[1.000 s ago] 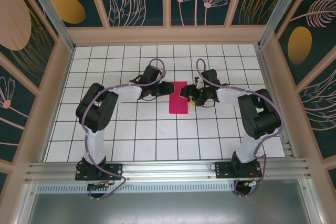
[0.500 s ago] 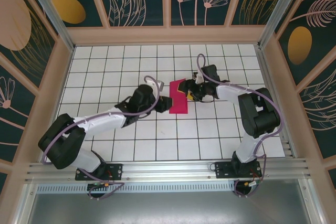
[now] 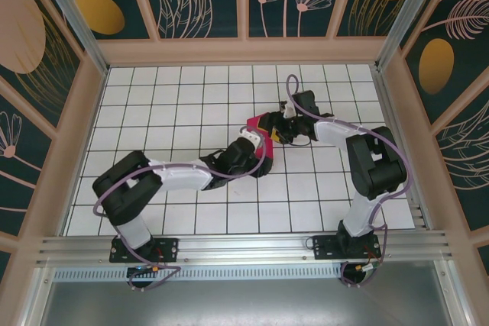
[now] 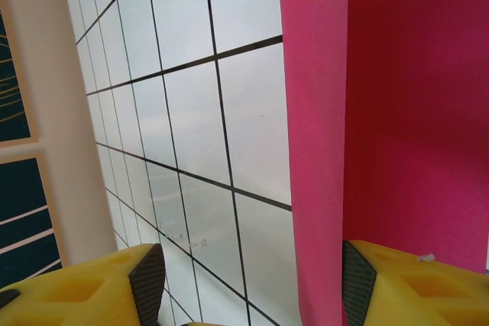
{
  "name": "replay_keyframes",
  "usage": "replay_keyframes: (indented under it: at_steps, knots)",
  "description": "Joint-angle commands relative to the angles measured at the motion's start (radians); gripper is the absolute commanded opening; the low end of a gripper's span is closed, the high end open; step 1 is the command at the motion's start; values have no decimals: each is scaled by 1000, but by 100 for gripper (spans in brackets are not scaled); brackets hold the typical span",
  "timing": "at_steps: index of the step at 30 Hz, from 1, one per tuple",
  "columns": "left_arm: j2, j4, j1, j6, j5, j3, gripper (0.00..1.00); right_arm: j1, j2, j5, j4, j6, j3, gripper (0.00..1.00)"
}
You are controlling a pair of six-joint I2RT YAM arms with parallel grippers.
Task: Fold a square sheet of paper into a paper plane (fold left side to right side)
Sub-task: Fold the triangle a second time at the center of the table.
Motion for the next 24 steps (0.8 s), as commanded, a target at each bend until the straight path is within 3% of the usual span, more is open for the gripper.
replay_keyframes:
  at_steps: [1,10,15,24]
  knots:
    - [44,-77,-21,41,-83,75,71,0,23,-11,-14,4,31,64]
    - [150,-223,-45,67,-220,222,72,5,32,-10,-7,9,36,65]
    - [165,-241,-54,79,-238,238,69,5,34,-16,4,18,36,64]
    - [135,-249,-64,95,-222,211,54,4,38,-11,-7,12,46,64]
